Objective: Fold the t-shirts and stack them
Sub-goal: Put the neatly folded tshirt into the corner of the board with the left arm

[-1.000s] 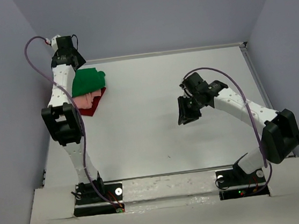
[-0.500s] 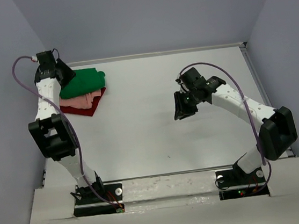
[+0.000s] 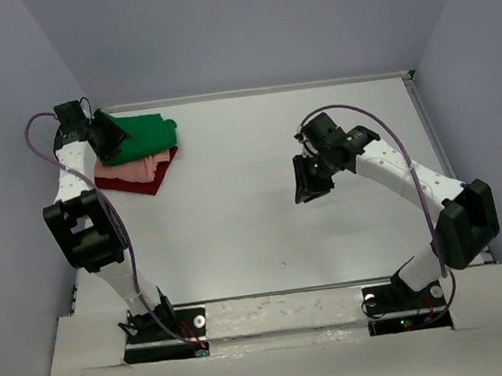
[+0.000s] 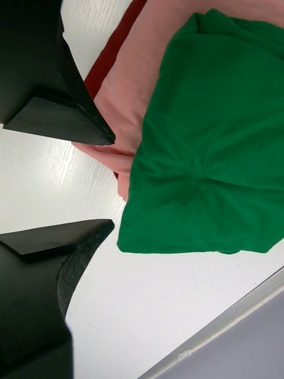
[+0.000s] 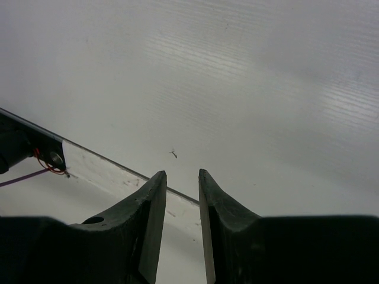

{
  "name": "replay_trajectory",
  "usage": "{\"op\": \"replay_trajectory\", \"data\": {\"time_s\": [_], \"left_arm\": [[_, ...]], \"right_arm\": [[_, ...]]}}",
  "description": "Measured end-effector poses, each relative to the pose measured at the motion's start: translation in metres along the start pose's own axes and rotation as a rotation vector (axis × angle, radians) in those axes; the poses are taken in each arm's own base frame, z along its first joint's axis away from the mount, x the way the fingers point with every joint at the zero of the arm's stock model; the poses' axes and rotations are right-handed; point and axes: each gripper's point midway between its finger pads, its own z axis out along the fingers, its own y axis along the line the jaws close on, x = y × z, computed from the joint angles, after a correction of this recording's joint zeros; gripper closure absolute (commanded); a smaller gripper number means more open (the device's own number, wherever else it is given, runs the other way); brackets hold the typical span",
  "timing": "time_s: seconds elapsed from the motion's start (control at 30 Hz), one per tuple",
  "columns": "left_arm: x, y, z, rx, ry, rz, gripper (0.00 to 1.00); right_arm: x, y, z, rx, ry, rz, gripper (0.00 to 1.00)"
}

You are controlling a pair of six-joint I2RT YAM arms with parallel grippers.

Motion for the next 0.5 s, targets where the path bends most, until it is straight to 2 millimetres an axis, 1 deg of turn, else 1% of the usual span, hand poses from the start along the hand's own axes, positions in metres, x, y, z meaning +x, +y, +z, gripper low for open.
{"op": "replay_trajectory", "data": {"time_s": [0.13, 0.2, 0.27, 0.3, 0.37, 0.43, 0.5], "left_arm": [[-0.005, 0.008, 0.0, -0.037, -0.01, 0.01, 0.37], [-0.012, 0.016, 0.003, -0.084, -0.025, 0.015, 0.37], [-0.024, 0.027, 0.012, -0.145, -0.055, 0.024, 0.37], [-0.026, 0.033, 0.016, -0.167, -0.055, 0.023, 0.37], [-0.025, 0.044, 0.025, -0.206, -0.051, 0.022, 0.37], [-0.017, 0.055, 0.034, -0.237, -0.026, 0.016, 0.37], [-0.012, 0.06, 0.04, -0.251, -0.009, 0.012, 0.37]], "right_arm": [[0.001, 0.0, -0.001, 0.003, 0.006, 0.006, 0.66], [0.003, 0.0, -0.003, 0.008, 0.015, 0.012, 0.66], [0.003, 0.001, -0.007, 0.01, 0.018, 0.017, 0.66], [0.002, 0.003, -0.009, 0.01, 0.017, 0.02, 0.66], [-0.001, 0.006, -0.016, 0.01, 0.013, 0.023, 0.66], [-0.004, 0.01, -0.022, 0.009, 0.004, 0.023, 0.66], [-0.006, 0.013, -0.027, 0.011, -0.003, 0.022, 0.66]]}}
